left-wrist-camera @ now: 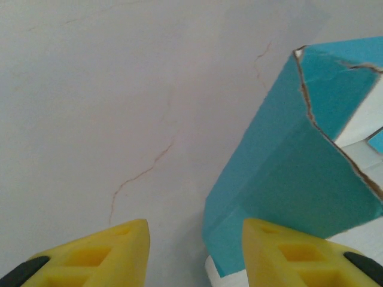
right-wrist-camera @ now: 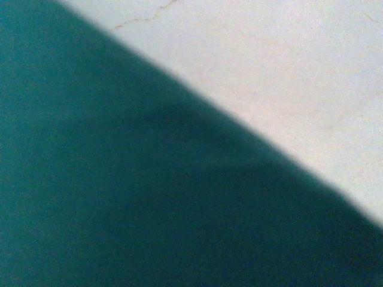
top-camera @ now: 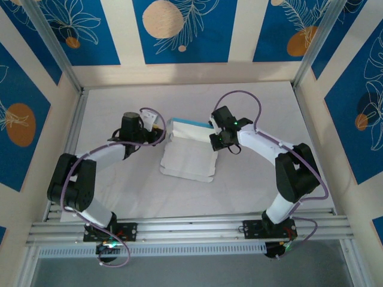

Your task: Fold the paper box

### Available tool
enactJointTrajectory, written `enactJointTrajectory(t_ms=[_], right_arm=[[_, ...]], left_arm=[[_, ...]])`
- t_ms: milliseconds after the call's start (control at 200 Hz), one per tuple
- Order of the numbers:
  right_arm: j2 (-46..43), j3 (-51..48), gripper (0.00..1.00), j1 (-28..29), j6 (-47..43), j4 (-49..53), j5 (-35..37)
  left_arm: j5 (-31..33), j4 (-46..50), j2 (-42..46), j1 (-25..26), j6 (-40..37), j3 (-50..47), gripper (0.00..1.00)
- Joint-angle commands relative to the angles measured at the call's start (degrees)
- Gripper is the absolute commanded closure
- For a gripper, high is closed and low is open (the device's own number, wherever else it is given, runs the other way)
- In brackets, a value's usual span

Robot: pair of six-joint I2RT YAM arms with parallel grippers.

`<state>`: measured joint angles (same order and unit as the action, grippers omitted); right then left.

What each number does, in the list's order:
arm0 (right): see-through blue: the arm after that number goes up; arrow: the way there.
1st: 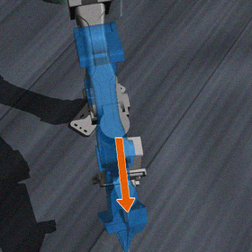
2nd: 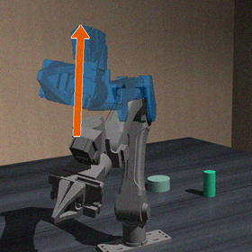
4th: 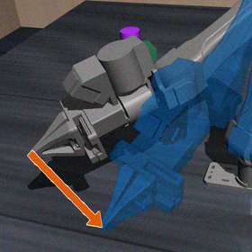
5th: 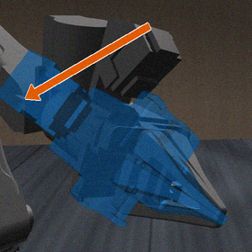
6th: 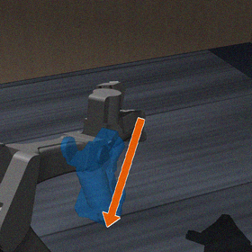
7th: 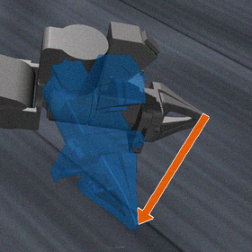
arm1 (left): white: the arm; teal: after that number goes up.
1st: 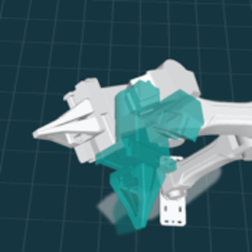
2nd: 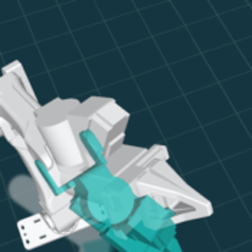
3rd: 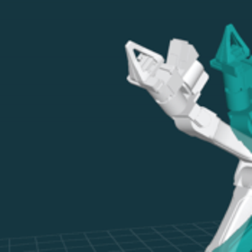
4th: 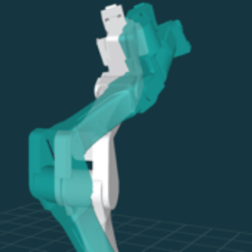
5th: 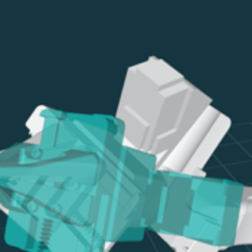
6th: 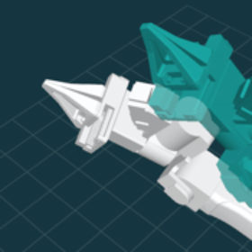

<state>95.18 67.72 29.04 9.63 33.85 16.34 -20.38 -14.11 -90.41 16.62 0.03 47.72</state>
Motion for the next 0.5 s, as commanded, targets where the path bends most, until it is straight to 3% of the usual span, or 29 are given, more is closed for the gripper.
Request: enactJointTrajectory(t_ms=[0,495], right_arm=[[-0.5,1.1,1.0,0.6,-0.6,-0.4,-1.4],[-0.6,1.6,1.0,1.2,-1.2,-0.1,-1.4]], left_arm=[[-3.9,-2.4,-0.5,0.1,-0.7,2.0,0.56],[-7.6,-2.4,-0.9,1.7,-3.7,2.4,0.57]])
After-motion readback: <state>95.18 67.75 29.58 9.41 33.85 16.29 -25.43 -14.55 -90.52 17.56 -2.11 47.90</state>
